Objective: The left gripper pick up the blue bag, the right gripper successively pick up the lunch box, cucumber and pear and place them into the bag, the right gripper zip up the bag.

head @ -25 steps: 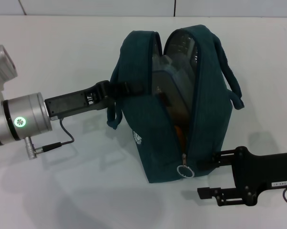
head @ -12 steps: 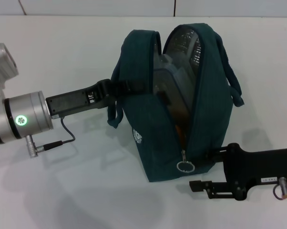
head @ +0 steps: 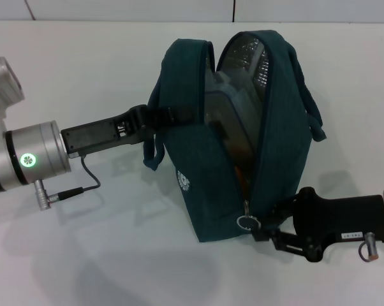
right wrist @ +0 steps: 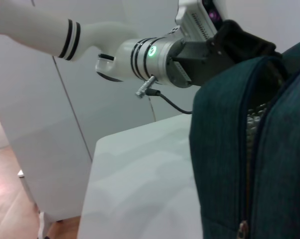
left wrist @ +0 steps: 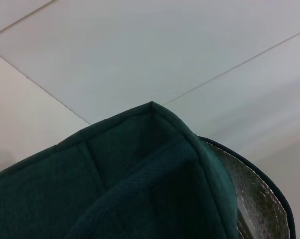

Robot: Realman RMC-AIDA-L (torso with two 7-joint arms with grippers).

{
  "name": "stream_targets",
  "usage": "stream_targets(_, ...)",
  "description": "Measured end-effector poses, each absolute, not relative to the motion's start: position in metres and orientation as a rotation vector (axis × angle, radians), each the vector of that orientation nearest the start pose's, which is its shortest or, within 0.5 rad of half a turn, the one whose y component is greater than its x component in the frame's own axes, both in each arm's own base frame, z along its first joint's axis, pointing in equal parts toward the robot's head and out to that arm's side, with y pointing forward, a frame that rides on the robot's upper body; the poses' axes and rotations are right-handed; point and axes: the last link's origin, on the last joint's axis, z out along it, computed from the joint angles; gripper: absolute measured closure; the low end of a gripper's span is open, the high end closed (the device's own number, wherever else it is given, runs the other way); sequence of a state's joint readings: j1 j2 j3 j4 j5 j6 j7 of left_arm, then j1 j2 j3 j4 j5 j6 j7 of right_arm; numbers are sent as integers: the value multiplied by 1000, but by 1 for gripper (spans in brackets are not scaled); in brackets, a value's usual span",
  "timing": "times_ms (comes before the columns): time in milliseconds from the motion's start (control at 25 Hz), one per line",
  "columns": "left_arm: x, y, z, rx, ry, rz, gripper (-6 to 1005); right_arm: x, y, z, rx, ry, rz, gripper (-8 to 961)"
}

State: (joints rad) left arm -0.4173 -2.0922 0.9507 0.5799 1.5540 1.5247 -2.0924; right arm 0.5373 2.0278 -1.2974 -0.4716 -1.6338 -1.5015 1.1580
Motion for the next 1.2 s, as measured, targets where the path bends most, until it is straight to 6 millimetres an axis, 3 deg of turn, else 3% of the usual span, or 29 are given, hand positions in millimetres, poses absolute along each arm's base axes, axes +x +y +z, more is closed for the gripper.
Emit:
stream_targets(200,-250,310,-18,-2345,-1748,-1219,954,241,297,-61,-3028,324,708,781)
stream_targets(520,-250,310,-18,-2343,-1747,-1220,953,241,297,-62,-3020,325,712,945)
stream_targets(1200,-252,307,-20,-2365,-1727,-1209,953,239,294,-57,-3015,313,768,945)
